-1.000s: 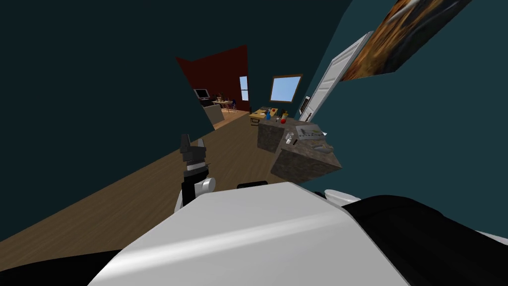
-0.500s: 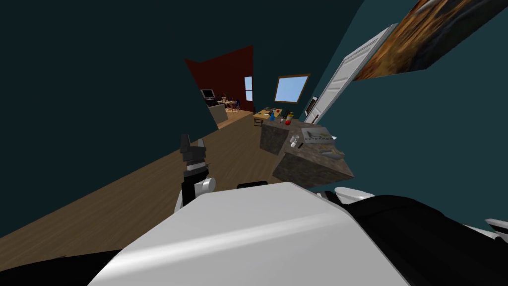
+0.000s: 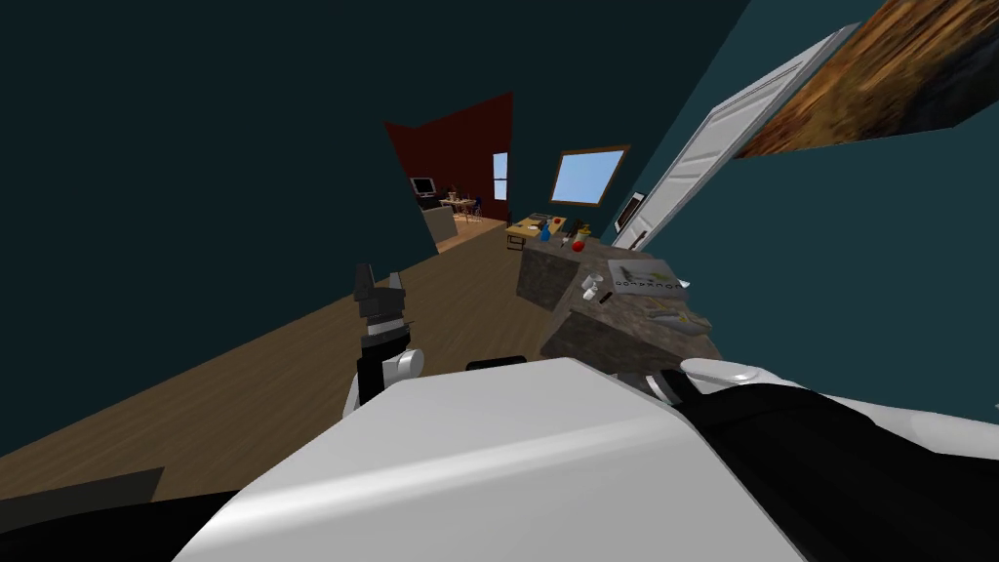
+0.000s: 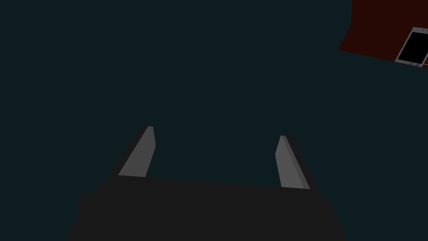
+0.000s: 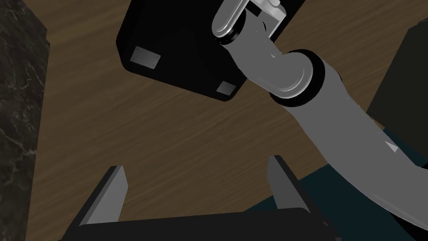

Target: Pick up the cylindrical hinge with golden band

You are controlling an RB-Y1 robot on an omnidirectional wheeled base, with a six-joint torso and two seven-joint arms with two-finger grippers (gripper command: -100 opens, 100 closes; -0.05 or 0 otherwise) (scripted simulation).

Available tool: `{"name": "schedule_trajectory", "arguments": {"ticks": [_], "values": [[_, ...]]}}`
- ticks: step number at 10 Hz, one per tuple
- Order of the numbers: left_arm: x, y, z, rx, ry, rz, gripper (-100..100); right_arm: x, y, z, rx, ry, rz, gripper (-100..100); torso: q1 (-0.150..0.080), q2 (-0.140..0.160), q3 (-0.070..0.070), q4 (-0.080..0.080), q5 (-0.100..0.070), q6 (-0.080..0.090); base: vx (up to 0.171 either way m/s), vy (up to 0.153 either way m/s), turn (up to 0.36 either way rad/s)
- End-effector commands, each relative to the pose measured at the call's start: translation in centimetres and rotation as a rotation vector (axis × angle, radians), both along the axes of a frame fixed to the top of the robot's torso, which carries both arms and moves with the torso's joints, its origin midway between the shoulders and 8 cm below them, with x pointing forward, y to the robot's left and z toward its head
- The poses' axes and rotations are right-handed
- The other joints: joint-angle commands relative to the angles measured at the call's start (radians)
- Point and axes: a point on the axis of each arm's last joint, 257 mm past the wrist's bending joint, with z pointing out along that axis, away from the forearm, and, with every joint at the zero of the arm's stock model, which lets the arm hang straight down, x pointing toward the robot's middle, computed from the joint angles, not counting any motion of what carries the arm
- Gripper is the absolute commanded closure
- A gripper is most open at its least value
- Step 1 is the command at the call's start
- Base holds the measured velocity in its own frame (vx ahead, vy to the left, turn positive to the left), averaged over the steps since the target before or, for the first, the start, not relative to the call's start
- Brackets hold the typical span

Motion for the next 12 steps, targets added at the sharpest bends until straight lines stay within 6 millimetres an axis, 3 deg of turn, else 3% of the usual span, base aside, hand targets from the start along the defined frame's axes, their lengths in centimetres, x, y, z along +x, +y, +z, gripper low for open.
{"name": "schedule_trajectory", "arguments": {"ticks": [1, 2, 3, 4, 7, 8, 9, 10, 12], "values": [[0.0, 0.0, 0.0, 0.000, 0.000, 0.000, 0, 0.1, -3.1, 0.8, -0.064, 0.011, 0.027, -100, 0.000, 0.000, 0.000, 0.000, 0.000, 0.000, 0.107, -0.034, 0.084], [0.0, 0.0, 0.0, 0.000, 0.000, 0.000, 0, 0.2, -5.8, 1.6, -0.120, 0.020, 0.046, -100, 0.000, 0.001, 0.000, 0.000, 0.000, 0.001, 0.104, -0.045, 0.140], [0.0, 0.0, 0.0, 0.000, 0.000, 0.000, 0, 0.3, -6.7, 2.1, -0.139, 0.024, 0.057, -100, -0.001, 0.001, 0.001, 0.000, 0.000, 0.000, 0.083, -0.039, 0.088], [0.0, 0.0, 0.0, 0.000, 0.000, 0.000, 0, 0.5, -9.1, 3.1, -0.192, 0.030, 0.074, -100, 0.000, 0.003, 0.001, 0.000, 0.000, 0.001, 0.098, -0.045, 0.178], [0.0, 0.0, 0.0, 0.000, 0.000, 0.000, 0, 1.1, -12.7, 5.3, -0.273, 0.039, 0.106, -100, 0.001, 0.001, 0.000, 0.000, 0.000, 0.000, 0.106, -0.040, 0.085], [0.0, 0.0, 0.0, 0.000, 0.000, 0.000, 0, 1.6, -14.8, 6.6, -0.322, 0.041, 0.121, -100, 0.001, 0.002, 0.001, 0.000, 0.000, 0.001, 0.112, -0.070, 0.109], [0.0, 0.0, 0.0, 0.000, 0.000, 0.000, 0, 1.6, -15.1, 6.8, -0.329, 0.042, 0.125, -100, -0.001, 0.001, 0.001, 0.000, 0.000, 0.001, 0.085, -0.061, 0.086], [0.0, 0.0, 0.0, 0.000, 0.000, 0.000, 0, 2.2, -17.0, 8.3, -0.377, 0.042, 0.140, -100, 0.000, 0.002, 0.001, 0.000, -0.001, 0.001, 0.094, -0.052, 0.109], [0.0, 0.0, 0.0, 0.000, 0.000, 0.000, 0, 2.2, -17.0, 8.3, -0.377, 0.042, 0.140, -100, 0.001, 0.002, 0.001, 0.000, -0.001, 0.001, 0.071, -0.036, 0.028]]}}
